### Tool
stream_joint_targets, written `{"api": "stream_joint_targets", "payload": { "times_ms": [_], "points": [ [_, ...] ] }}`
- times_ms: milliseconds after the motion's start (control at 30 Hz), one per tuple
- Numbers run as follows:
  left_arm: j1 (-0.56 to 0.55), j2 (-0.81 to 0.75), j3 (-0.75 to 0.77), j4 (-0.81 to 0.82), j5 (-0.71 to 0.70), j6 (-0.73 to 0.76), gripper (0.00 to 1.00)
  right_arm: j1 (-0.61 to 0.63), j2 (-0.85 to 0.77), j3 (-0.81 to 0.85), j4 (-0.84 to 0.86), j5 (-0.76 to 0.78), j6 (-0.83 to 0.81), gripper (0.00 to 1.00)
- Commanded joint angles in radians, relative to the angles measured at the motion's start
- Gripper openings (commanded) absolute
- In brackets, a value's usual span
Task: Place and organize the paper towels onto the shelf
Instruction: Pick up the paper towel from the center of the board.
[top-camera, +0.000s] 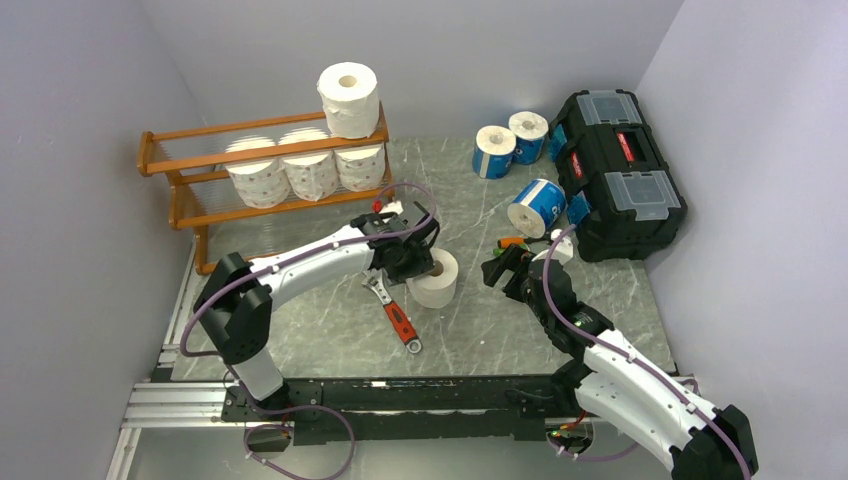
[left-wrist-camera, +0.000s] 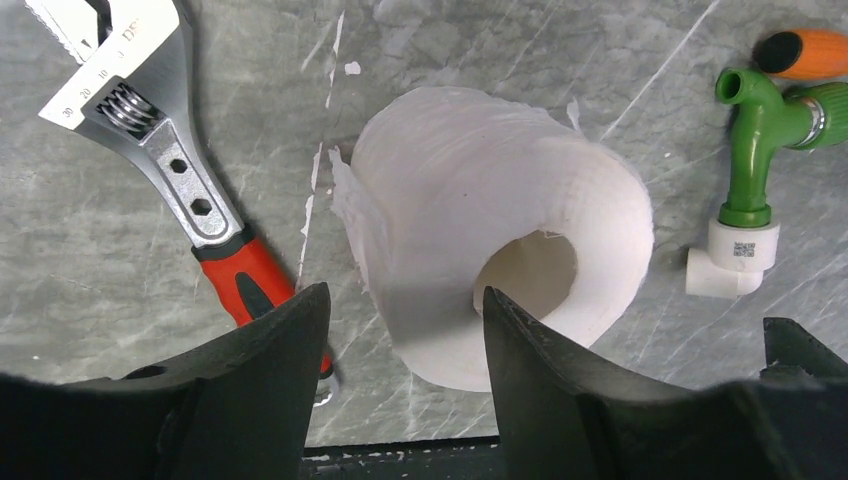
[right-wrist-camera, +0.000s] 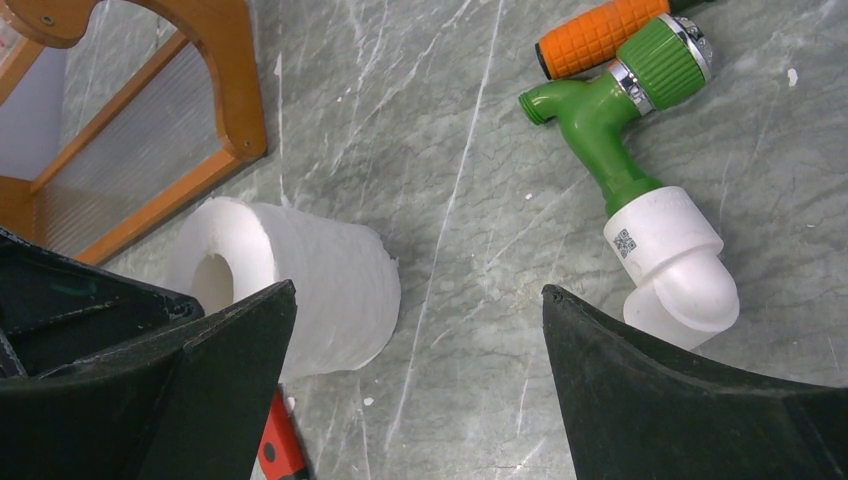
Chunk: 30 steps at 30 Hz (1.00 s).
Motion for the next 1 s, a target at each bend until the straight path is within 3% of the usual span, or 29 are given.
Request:
{"api": "stream_joint_targets", "payload": {
  "times_ms": [0, 333, 967],
  "points": [
    [-0.014, 0.029, 0.119, -0.146, -0.061, -0.002, 0.63, -0.004, -0.021, 0.0, 0.007, 0.019, 0.004, 0.95],
    [-0.024, 0.09, 0.207, -0.229, -0.076, 0.003, 0.58, -0.004, -0.026, -0.005, 0.01, 0.017, 0.007, 0.95],
    [-0.024, 0.085, 0.216, -0.186, -0.06, 0.03, 0.65, -0.003, -0.032, -0.005, 0.006, 0.017, 0.008, 0.95]
  ]
}}
